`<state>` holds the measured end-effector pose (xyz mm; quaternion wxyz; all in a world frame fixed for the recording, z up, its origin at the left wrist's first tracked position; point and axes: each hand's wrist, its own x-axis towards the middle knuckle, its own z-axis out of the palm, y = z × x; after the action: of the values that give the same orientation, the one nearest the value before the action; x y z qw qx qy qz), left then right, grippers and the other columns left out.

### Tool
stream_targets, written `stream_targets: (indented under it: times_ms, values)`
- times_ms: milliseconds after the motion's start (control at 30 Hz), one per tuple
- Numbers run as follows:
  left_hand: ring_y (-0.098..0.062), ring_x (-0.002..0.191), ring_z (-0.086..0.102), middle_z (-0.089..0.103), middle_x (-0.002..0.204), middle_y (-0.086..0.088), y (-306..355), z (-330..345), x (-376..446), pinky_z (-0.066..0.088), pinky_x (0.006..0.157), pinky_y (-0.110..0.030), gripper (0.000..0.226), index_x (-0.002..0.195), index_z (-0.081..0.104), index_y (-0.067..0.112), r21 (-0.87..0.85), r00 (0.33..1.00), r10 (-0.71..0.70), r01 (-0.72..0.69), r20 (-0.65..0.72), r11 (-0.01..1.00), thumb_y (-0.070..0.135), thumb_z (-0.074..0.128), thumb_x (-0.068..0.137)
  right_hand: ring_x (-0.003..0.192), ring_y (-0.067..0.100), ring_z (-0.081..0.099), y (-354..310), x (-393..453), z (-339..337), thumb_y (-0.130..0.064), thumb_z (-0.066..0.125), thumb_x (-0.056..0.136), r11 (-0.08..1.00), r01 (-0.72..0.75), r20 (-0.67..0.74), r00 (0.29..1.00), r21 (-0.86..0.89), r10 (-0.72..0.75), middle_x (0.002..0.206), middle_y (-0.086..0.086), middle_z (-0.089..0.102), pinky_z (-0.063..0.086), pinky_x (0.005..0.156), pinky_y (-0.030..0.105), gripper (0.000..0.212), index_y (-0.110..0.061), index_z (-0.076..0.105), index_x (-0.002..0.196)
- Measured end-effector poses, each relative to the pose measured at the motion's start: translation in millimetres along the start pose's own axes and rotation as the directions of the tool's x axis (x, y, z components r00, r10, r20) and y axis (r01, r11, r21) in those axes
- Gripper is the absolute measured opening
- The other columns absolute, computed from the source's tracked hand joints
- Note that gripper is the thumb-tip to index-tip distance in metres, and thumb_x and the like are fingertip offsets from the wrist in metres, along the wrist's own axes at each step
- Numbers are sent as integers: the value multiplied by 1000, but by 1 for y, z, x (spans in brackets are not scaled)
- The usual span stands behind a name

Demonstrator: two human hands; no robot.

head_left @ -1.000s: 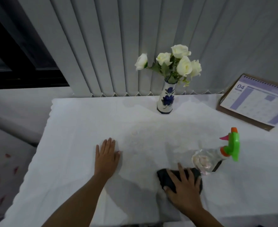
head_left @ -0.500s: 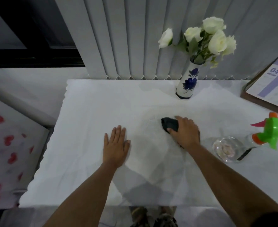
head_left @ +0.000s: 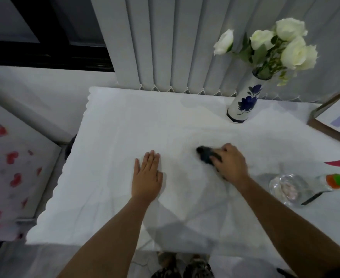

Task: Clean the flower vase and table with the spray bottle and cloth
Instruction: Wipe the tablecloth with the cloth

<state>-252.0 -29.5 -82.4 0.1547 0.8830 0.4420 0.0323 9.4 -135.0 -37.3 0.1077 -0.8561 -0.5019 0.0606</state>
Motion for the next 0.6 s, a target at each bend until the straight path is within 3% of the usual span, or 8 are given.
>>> stream_targets:
  times_ms: [67, 133, 200, 300, 367, 433, 500, 600]
  values:
    - [-16, 149, 8, 16, 161, -1, 0, -2, 0, -6, 119, -39, 71, 152, 21, 16, -23, 1000, -4, 5, 11, 1000, 39, 7, 87, 85, 35, 57, 26, 13, -12, -40, 54, 89, 953, -301, -43, 952, 29, 302, 96, 15, 59, 50, 71, 41, 33, -10, 62, 102]
    - [-15, 149, 8, 16, 161, 0, -1, -3, 0, -6, 119, -38, 69, 152, 21, 17, -21, 1000, 14, -13, 15, 1000, 38, 11, 88, 83, 37, 59, 22, -14, -17, -44, 51, 91, 873, -484, -102, 867, 62, 488, 93, 20, 61, 50, 69, 43, 39, -6, 56, 93]
    - [-15, 149, 7, 15, 161, 0, -6, -3, -1, -6, 119, -38, 66, 153, 20, 16, 1, 999, 34, -34, 16, 999, 37, 18, 90, 75, 38, 59, -15, -54, -7, -38, 49, 90, 892, -451, -182, 877, 10, 446, 83, 22, 62, 48, 64, 41, 35, -4, 56, 84]
    - [-16, 149, 3, 9, 161, -1, -10, 0, -4, -7, 120, -40, 68, 153, 14, 15, 38, 998, 58, -58, -1, 998, 40, 11, 90, 68, 30, 57, -85, -82, 17, -32, 47, 81, 981, -184, -32, 982, 59, 186, 75, 11, 62, 45, 61, 35, 27, -9, 60, 78]
    - [-18, 149, 1, 5, 161, -2, -9, 3, -4, -8, 119, -41, 69, 153, 11, 14, 33, 999, 51, -51, -4, 998, 41, 9, 90, 76, 29, 57, -96, -45, 29, -27, 50, 84, 996, 33, 41, 998, 88, -37, 83, 10, 62, 44, 65, 35, 22, -9, 62, 83]
    - [-19, 150, 1, 5, 161, -4, -7, 4, -3, -10, 119, -40, 70, 153, 10, 12, 19, 1000, 12, -11, -15, 1000, 41, 10, 90, 87, 30, 56, -81, 18, 21, -24, 50, 89, 991, 104, 62, 992, 85, -110, 95, 12, 61, 46, 70, 37, 20, -8, 62, 94]
    - [-18, 150, -2, 5, 162, -6, -5, 3, 0, -11, 119, -39, 70, 154, 10, 12, 14, 999, -36, 36, -25, 999, 44, 16, 92, 95, 33, 55, -46, 70, 7, -24, 50, 92, 1000, 31, 62, 998, 1, -31, 102, 14, 58, 49, 75, 40, 21, -9, 59, 103]
    - [-13, 147, -11, 1, 162, -4, -4, 4, -2, -11, 119, -39, 72, 154, 8, 13, 10, 999, -52, 52, -14, 999, 51, 20, 94, 91, 38, 56, 11, 72, -9, -28, 49, 93, 959, -278, -76, 959, -61, 273, 99, 20, 57, 49, 73, 43, 28, -6, 59, 105]
